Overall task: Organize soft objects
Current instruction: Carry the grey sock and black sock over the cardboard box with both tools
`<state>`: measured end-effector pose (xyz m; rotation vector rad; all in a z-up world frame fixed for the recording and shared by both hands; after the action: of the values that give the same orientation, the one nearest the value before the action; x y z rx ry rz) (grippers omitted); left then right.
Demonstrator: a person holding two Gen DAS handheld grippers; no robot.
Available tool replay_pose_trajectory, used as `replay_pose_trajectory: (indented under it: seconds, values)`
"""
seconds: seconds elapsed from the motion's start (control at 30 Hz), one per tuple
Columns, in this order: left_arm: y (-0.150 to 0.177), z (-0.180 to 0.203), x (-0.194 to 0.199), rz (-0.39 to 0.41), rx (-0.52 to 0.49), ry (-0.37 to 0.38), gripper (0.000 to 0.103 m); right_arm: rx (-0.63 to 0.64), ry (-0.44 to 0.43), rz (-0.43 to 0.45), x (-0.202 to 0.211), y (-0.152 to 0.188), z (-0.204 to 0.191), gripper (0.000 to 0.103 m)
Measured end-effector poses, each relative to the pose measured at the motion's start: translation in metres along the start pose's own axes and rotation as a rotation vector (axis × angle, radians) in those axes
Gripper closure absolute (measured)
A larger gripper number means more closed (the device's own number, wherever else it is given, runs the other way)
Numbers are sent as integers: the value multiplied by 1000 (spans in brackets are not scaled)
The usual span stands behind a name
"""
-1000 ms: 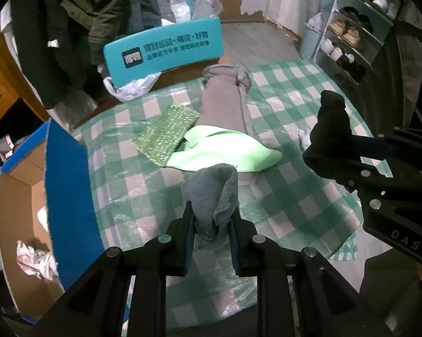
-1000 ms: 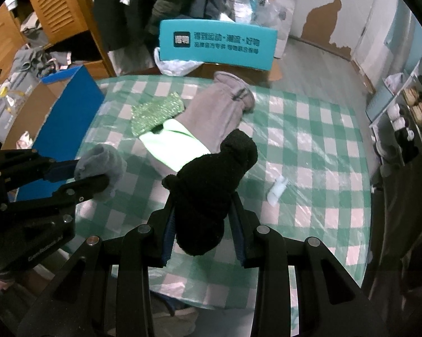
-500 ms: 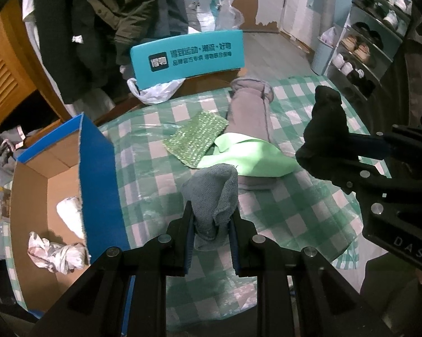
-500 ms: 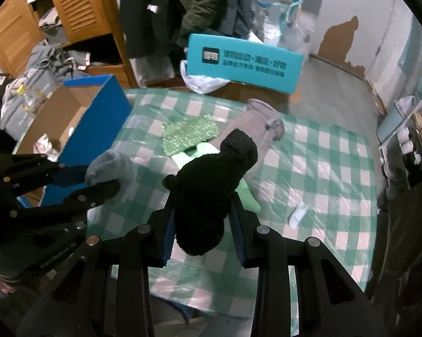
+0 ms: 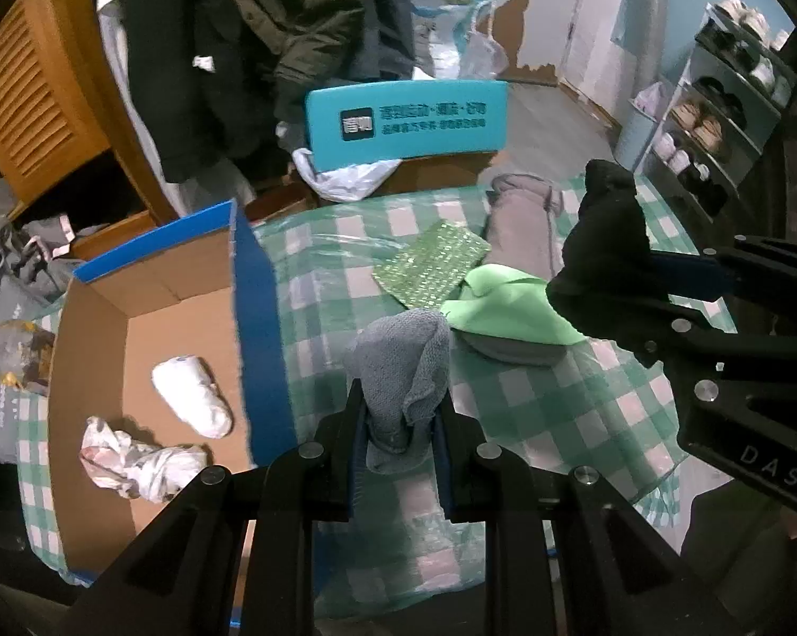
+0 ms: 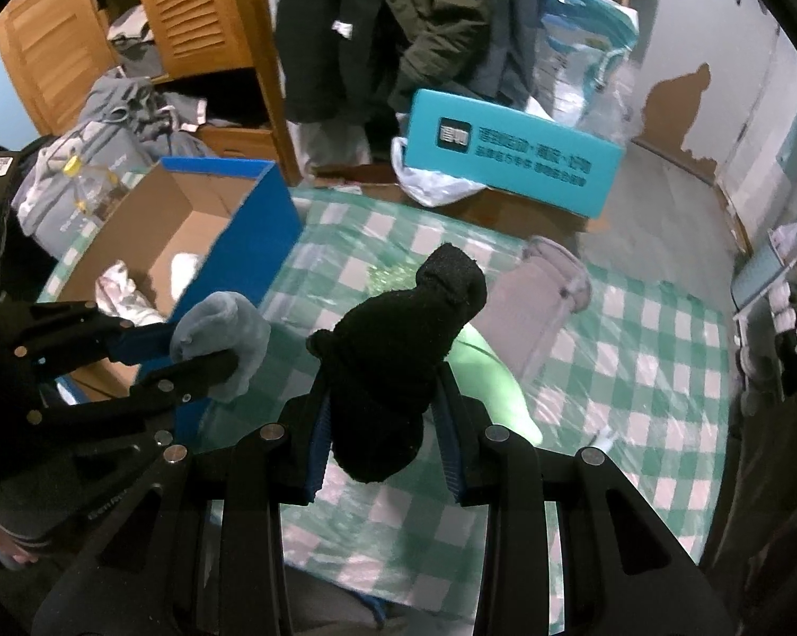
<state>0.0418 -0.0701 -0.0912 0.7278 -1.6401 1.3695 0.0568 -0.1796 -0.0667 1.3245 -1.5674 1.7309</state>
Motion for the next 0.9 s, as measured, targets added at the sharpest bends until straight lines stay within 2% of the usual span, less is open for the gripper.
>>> replay_pose_trajectory:
  seconds: [0.4,0.9]
  values:
    - [11,-47,19,35,78,-33,81,58,-39,0,-11,-18,-44,70]
    - [31,-105,29,40,177,-60,81,144,-81,-13,-29,-35,-103,70]
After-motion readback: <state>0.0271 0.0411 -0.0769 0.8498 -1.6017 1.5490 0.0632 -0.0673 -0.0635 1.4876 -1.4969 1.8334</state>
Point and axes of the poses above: each gripper's, at about its wrist camera, not at the fingertips, and x roughly against the way its jaws point, z to its right, y to its underside, the point moved 4 cm from there along -x, roughly the way its jaws point, and after that the axes turned 4 degrees about -x, right-handed, at the moved point
